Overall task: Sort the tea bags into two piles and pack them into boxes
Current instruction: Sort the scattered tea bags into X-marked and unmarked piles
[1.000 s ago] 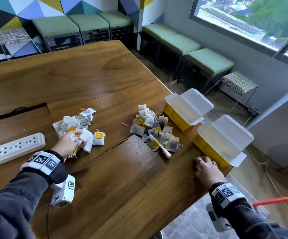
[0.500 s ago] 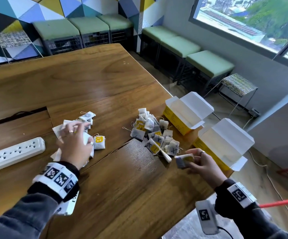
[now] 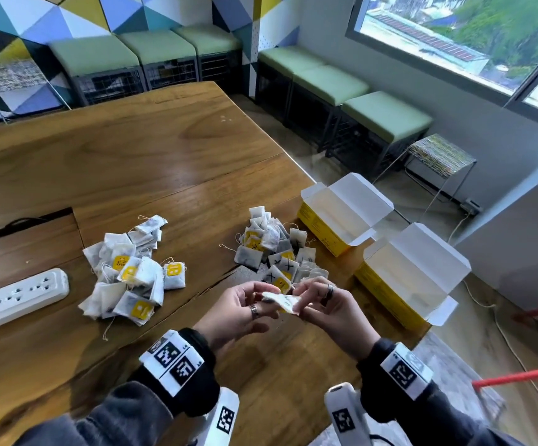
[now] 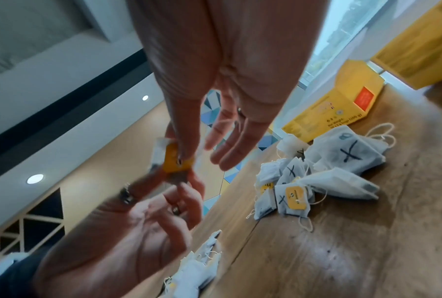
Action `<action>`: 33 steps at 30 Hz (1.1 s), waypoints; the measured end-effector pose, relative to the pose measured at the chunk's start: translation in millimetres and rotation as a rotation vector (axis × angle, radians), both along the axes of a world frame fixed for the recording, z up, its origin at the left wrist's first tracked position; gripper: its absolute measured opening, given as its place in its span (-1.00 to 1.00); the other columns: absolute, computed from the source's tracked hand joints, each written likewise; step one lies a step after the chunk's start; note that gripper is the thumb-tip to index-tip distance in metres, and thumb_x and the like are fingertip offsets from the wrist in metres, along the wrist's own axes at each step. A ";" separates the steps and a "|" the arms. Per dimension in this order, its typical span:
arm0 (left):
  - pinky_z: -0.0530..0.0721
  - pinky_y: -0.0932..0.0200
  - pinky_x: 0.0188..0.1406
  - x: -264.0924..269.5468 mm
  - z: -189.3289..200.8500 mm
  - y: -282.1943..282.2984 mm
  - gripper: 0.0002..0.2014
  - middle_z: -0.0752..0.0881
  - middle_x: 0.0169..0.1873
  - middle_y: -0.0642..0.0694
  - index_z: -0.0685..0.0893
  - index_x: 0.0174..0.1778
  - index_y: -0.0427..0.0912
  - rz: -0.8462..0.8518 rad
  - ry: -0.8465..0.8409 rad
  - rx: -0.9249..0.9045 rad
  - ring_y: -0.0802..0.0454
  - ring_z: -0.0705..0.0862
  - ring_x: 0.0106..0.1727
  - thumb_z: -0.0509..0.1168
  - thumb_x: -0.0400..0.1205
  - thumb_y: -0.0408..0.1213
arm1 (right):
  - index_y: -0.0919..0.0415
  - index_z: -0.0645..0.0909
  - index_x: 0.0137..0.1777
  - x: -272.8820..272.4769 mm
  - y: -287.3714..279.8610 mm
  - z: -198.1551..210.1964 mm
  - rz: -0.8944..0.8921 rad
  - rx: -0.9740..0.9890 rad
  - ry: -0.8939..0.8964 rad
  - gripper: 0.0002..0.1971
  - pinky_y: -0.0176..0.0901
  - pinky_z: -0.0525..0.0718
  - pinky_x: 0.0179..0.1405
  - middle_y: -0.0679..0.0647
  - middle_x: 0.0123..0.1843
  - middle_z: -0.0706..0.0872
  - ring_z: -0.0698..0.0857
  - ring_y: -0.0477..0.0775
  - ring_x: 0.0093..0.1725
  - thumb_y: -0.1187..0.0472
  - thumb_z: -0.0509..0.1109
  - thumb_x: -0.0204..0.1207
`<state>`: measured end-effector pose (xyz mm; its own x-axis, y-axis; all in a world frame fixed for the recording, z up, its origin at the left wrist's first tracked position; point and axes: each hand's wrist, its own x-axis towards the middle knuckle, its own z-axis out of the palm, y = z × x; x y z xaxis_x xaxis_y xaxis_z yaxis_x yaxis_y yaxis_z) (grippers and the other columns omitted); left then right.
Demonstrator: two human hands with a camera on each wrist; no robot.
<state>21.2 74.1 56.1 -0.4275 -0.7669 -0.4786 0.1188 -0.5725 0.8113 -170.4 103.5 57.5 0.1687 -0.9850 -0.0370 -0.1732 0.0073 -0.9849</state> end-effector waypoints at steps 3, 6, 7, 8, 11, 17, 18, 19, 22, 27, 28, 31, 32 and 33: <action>0.73 0.21 -0.41 4.4 1.8 -0.7 -0.73 0.77 -0.22 -0.14 0.69 0.03 -0.26 0.002 0.136 0.058 0.02 0.74 -0.25 0.48 0.42 -0.42 | 0.30 0.73 -0.34 0.3 0.2 3.5 -0.027 -0.033 0.011 -0.89 -0.24 0.72 -0.04 0.16 -0.04 0.63 0.66 -0.16 -0.01 0.48 0.50 0.33; 0.76 0.21 -0.38 7.4 2.9 -4.0 -0.67 0.73 -0.14 -0.20 0.68 0.04 -0.26 0.030 0.158 0.049 -0.02 0.73 -0.20 0.52 0.37 -0.43 | 0.23 0.74 -0.36 -1.1 -2.1 3.3 -0.046 -0.044 0.037 -0.82 -0.18 0.73 -0.01 0.09 -0.08 0.65 0.65 -0.14 -0.03 0.50 0.50 0.33; 0.75 0.23 -0.38 7.0 3.6 -5.0 -0.69 0.70 -0.12 -0.22 0.68 0.04 -0.26 0.043 0.122 0.022 -0.01 0.73 -0.19 0.49 0.39 -0.48 | 0.20 0.73 -0.35 -1.7 -2.7 2.8 -0.043 -0.044 0.046 -0.80 -0.18 0.73 -0.01 0.10 -0.08 0.66 0.66 -0.12 -0.02 0.50 0.48 0.36; 0.75 0.25 -0.37 6.5 3.1 -6.1 -0.70 0.68 -0.10 -0.21 0.67 0.03 -0.24 0.049 0.082 -0.010 0.01 0.73 -0.18 0.44 0.41 -0.54 | 0.19 0.72 -0.30 -2.1 -3.0 2.5 -0.035 -0.035 0.055 -0.80 -0.19 0.72 -0.02 0.12 -0.07 0.67 0.67 -0.09 -0.02 0.50 0.45 0.40; 0.76 0.24 -0.34 5.3 1.9 -7.6 -0.70 0.69 -0.10 -0.20 0.66 0.02 -0.23 0.050 0.008 -0.086 0.00 0.72 -0.13 0.38 0.44 -0.62 | 0.19 0.63 0.00 -1.1 -4.3 4.2 -0.022 0.101 -0.033 -0.88 -0.15 0.75 -0.10 0.21 0.01 0.70 0.72 0.06 -0.06 0.38 0.33 0.55; 0.73 0.18 -0.35 5.7 -8.6 -4.8 -0.68 0.71 -0.18 -0.19 0.66 -0.01 -0.21 0.015 -0.098 -0.146 0.08 0.74 -0.25 0.46 0.38 -0.59 | 0.19 0.51 0.19 7.5 -4.7 -4.9 0.050 0.377 -0.057 -0.65 -0.11 0.76 -0.18 0.16 -0.05 0.72 0.75 0.02 -0.18 0.15 0.43 0.43; 0.73 0.18 -0.35 5.6 -10.4 -4.8 -0.68 0.70 -0.21 -0.19 0.66 -0.02 -0.21 0.020 -0.111 -0.148 0.09 0.73 -0.27 0.46 0.38 -0.60 | 0.23 0.53 0.13 8.8 -4.7 -6.7 0.066 0.361 -0.022 -0.72 -0.16 0.75 -0.24 0.15 -0.10 0.73 0.74 -0.01 -0.24 0.24 0.44 0.46; 0.73 0.19 -0.35 5.6 -11.6 -4.8 -0.69 0.70 -0.22 -0.19 0.66 -0.03 -0.22 0.030 -0.122 -0.151 0.10 0.73 -0.28 0.45 0.38 -0.61 | 0.26 0.55 0.07 9.9 -4.9 -9.0 0.068 0.351 -0.006 -0.79 -0.20 0.73 -0.30 0.13 -0.16 0.74 0.73 -0.04 -0.28 0.30 0.44 0.47; 0.73 0.19 -0.34 6.0 -16.9 -5.5 -0.71 0.69 -0.20 -0.19 0.66 -0.03 -0.21 0.066 -0.175 -0.157 0.07 0.72 -0.25 0.44 0.41 -0.58 | 0.29 0.55 -0.02 12.3 -8.4 -13.3 0.035 0.356 0.008 -0.86 -0.26 0.67 -0.40 0.10 -0.25 0.75 0.69 -0.04 -0.35 0.35 0.44 0.47; 0.68 0.28 -0.35 10.7 -32.2 -10.3 -0.77 0.73 -0.21 -0.13 0.66 -0.10 -0.13 0.096 -0.320 -0.228 0.09 0.71 -0.30 0.37 0.51 -0.57 | 0.21 0.57 -0.07 6.2 -35.2 -18.3 -0.073 0.312 0.170 -0.91 -0.34 0.64 -0.46 0.10 -0.23 0.74 0.68 -0.12 -0.39 0.36 0.41 0.50; 0.66 0.33 -0.36 12.8 -35.4 -11.1 -0.77 0.73 -0.23 -0.12 0.66 -0.12 -0.12 0.102 -0.350 -0.241 0.14 0.70 -0.34 0.35 0.52 -0.58 | 0.17 0.56 -0.07 2.3 -44.3 -19.6 -0.127 0.294 0.198 -0.90 -0.37 0.62 -0.47 0.10 -0.21 0.74 0.68 -0.15 -0.40 0.35 0.40 0.51; 0.66 0.35 -0.35 21.8 -45.1 -11.0 -0.78 0.71 -0.24 -0.10 0.65 -0.12 -0.11 0.090 -0.415 -0.217 0.17 0.67 -0.40 0.31 0.55 -0.56 | 0.07 0.51 -0.06 -10.4 -74.8 -24.3 -0.202 0.312 0.341 -0.87 -0.41 0.60 -0.46 0.07 -0.16 0.73 0.67 -0.14 -0.34 0.28 0.41 0.51; 0.65 0.34 -0.37 25.3 -48.2 -10.3 -0.80 0.71 -0.22 -0.10 0.65 -0.11 -0.11 0.071 -0.435 -0.197 0.15 0.67 -0.39 0.32 0.56 -0.53 | 0.07 0.51 -0.03 -13.7 -83.8 -25.4 -0.192 0.330 0.436 -0.87 -0.40 0.61 -0.44 0.04 -0.16 0.71 0.66 -0.13 -0.31 0.22 0.42 0.51; 0.62 0.35 -0.41 28.2 -50.7 -9.1 -0.82 0.71 -0.20 -0.10 0.64 -0.10 -0.10 0.048 -0.457 -0.181 0.14 0.67 -0.37 0.32 0.56 -0.50 | 0.08 0.52 0.04 -17.1 -91.2 -25.9 -0.175 0.326 0.564 -0.83 -0.37 0.63 -0.36 0.02 -0.13 0.69 0.66 -0.11 -0.25 0.14 0.42 0.51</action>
